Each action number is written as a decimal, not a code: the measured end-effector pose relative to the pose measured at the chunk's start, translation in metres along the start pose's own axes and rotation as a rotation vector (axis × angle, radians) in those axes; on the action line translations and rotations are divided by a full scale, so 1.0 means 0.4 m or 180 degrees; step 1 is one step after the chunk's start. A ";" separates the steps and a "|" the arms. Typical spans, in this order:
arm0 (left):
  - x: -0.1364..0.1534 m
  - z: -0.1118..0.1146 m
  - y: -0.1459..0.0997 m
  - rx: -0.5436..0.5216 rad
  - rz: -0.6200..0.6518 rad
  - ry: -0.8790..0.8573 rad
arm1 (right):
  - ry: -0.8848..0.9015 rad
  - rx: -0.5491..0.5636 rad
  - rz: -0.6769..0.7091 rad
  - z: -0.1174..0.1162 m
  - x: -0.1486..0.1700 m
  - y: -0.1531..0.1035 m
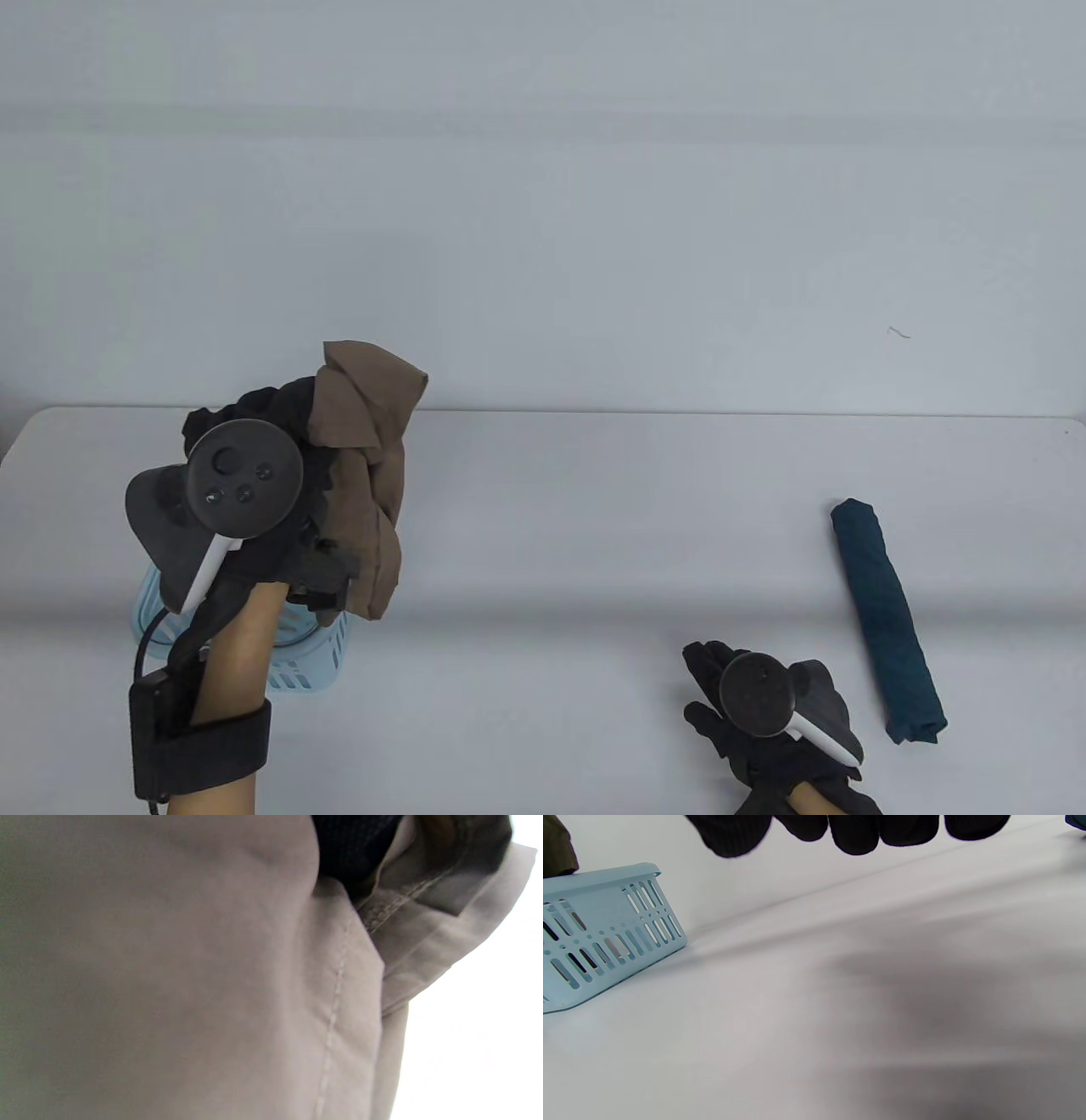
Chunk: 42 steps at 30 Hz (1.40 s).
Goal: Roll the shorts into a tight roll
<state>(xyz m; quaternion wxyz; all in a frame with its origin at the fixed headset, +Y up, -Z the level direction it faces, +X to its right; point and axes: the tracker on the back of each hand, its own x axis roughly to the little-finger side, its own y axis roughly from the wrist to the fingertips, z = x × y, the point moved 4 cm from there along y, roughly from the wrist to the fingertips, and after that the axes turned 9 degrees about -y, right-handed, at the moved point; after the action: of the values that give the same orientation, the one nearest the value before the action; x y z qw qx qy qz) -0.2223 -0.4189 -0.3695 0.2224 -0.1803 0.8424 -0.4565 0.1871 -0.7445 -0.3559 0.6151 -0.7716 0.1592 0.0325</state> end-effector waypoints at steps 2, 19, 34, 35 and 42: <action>-0.030 0.024 -0.007 0.0087 0.0153 -0.0078 | -0.0009 -0.0020 0.0000 -0.004 -0.001 0.002; 0.014 0.351 -0.053 0.1180 -0.0090 -0.0886 | -0.0041 -0.0061 -0.0214 -0.003 0.039 0.003; -0.018 0.679 -0.297 0.2517 0.0724 -0.0151 | -0.0092 -0.0141 -0.0458 -0.002 0.085 0.009; -0.057 0.707 -0.329 0.2624 0.0900 -0.0164 | -0.0097 -0.0150 -0.0462 -0.002 0.085 0.009; -0.213 0.869 -0.491 0.3279 0.1584 -0.0074 | -0.0074 -0.0170 -0.0501 -0.001 0.094 0.005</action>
<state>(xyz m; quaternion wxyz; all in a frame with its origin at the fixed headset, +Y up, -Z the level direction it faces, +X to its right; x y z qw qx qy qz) 0.0560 -0.7170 -0.3530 0.3917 0.1501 0.5256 -0.7401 0.2219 -0.7529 -0.3670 0.5968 -0.7974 0.0900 -0.0027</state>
